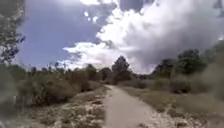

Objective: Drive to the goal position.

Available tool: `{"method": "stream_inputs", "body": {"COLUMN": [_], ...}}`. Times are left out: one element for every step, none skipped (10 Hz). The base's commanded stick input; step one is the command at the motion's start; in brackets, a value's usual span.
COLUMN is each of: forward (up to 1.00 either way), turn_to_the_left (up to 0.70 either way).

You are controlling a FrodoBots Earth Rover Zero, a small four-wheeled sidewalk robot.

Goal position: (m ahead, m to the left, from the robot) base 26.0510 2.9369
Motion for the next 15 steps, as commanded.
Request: {"method": "stream_inputs", "body": {"forward": [0.85, 0.85, 0.85, 0.85, 0.85, 0.85, 0.85, 0.85, 0.85, 0.85, 0.85, 0.85, 0.85, 0.85, 0.85], "turn_to_the_left": [0.00, 0.00, 0.00, 0.00, 0.00, 0.00, 0.00, 0.00, 0.00, 0.13, 0.32, 0.23, 0.00, 0.00, 0.00]}}
